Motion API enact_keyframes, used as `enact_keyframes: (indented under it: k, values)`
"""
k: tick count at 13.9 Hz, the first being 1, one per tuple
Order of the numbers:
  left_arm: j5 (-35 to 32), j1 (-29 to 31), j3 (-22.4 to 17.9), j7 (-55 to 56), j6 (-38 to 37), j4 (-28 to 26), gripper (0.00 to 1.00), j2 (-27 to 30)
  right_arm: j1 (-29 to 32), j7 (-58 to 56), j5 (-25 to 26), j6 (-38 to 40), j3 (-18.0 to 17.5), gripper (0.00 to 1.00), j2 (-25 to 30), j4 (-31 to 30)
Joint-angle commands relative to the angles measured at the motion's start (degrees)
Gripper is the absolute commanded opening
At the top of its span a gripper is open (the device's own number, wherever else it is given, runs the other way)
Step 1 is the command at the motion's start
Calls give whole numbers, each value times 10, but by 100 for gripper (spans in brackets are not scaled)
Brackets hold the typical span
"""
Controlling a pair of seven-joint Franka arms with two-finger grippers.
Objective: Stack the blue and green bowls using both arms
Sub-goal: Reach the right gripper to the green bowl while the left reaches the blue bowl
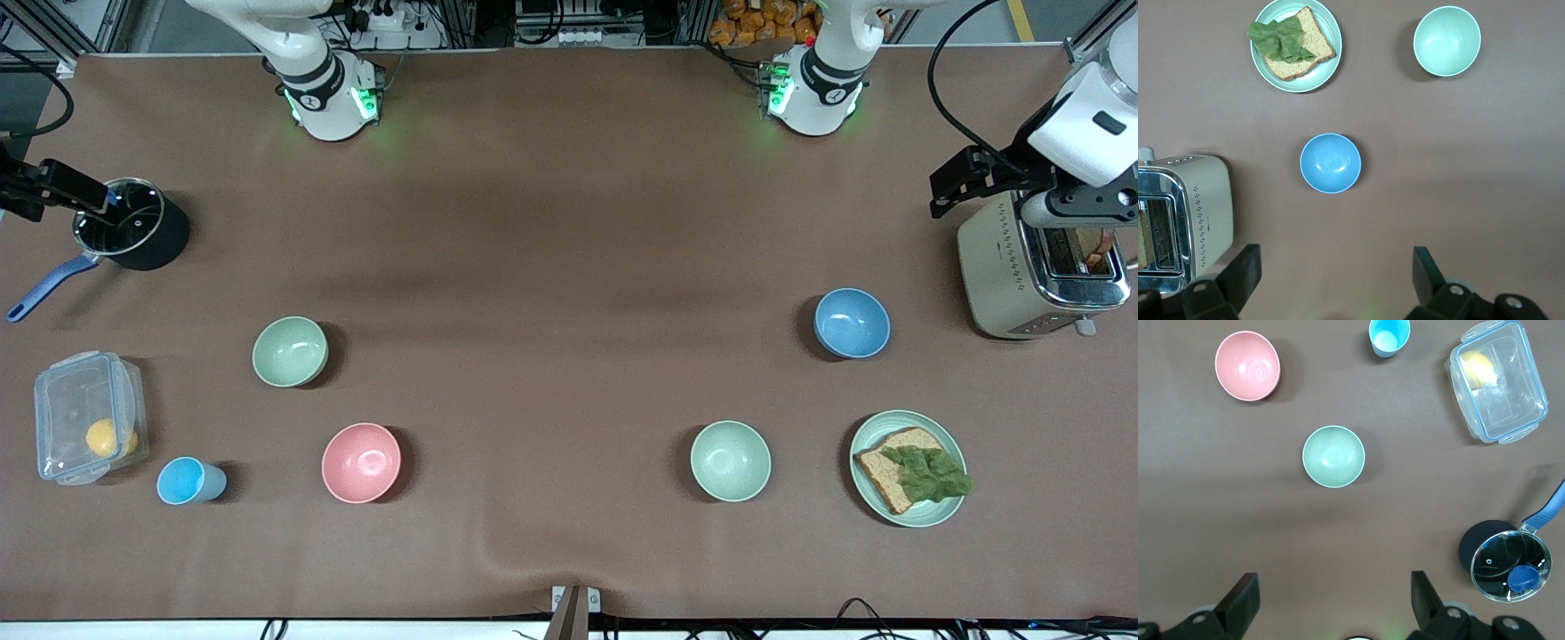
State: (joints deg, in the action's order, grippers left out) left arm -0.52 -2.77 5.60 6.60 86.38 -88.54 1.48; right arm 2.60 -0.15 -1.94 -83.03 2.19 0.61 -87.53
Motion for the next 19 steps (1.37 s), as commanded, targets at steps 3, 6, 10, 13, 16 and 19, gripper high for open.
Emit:
enact_keyframes:
  k: [3,6,10,13,16,19]
  values:
    - [-7,11,-2,-9,-14,14,100,-16,14,8,2,5,-10,100,-1,2]
    - [-6,58,-4,-43,19,-44,100,-57,13,3,1,7,-10,100,-5,-2]
    - [-2,97,-3,-40,204,-208,100,-70,13,5,-4,-10,-11,100,-17,-68]
    - [0,108,-3,-15,279,-269,100,-89,13,4,-4,-107,-11,100,-36,-160]
    - [0,109,1,-15,345,-307,100,-108,11,2,-3,-185,-11,100,-123,-184]
    - [-7,109,1,-18,417,-344,100,-135,29,11,-10,-266,-11,100,-217,-201]
